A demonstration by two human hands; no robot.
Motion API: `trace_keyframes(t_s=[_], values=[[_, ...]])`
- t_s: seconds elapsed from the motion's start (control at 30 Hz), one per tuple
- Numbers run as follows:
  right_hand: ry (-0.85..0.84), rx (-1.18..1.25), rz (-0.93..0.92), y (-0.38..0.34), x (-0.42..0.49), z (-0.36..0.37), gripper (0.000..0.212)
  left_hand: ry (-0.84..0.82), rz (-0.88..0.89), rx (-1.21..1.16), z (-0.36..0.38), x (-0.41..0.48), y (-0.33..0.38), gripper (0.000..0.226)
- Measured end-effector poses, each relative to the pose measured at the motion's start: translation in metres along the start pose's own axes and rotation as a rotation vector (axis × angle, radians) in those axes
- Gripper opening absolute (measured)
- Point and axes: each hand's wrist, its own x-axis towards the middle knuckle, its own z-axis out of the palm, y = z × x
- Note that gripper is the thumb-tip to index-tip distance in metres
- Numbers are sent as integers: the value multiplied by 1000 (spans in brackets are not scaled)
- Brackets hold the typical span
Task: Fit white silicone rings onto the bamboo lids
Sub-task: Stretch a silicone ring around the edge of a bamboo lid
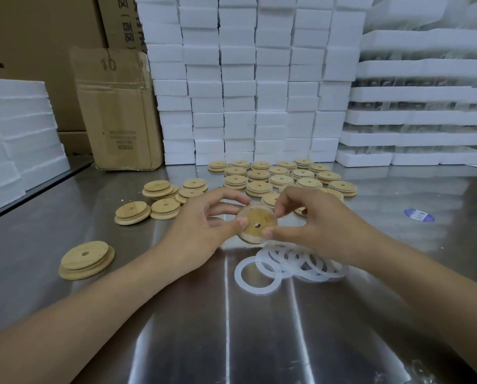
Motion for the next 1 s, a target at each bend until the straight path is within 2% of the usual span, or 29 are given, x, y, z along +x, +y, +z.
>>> trace_keyframes(t_s=[0.17, 0.27, 0.37, 0.57, 0.9, 1.0], values=[[-37, 172, 41, 0, 1, 0, 35, 10, 63, -50, 1, -2, 1, 25], [-68, 254, 6, 0, 3, -3, 13, 38, 37, -43, 3, -2, 2, 26], [-16, 289, 16, -2, 3, -2, 6, 111, -35, -19, 5, -2, -1, 16], [3, 272, 43, -3, 2, -1, 11, 112, -107, 83, 6, -1, -2, 21], [-5, 316, 62, -3, 1, -4, 11, 96, -154, 35, 4, -2, 1, 17], [-7, 324, 67, -2, 3, -4, 11, 91, -159, -33, 2, -3, 4, 24]])
